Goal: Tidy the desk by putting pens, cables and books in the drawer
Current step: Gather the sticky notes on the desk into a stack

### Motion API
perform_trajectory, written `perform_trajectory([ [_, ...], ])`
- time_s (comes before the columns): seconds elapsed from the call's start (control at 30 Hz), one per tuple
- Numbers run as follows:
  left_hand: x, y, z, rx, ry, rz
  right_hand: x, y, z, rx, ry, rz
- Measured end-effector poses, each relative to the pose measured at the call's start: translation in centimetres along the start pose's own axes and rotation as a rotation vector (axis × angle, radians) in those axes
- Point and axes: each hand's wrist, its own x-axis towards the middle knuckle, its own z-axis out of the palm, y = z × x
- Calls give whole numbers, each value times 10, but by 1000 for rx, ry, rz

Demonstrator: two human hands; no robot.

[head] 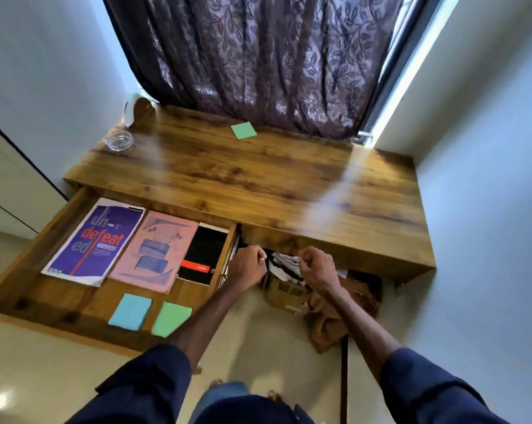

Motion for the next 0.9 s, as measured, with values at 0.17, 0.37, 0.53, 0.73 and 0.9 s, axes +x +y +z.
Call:
perform_trajectory([
  [0.17,32,21,-15,38,66,-40,50,-17,-15,11,-26,-73],
  [0.37,119,20,-39,32,58,-94,124,-43,-23,35,-49,-108],
  [0.53,231,18,-62,109,21,-91,216,-70,-15,-30,-76,-114],
  [0.73,368,-14,-84,205,-43,-157,339,-102,28,-111,-220,-121],
  [0.9,479,-54,-96,329,-140,-133,435,-143,63,-166,-241,-118],
])
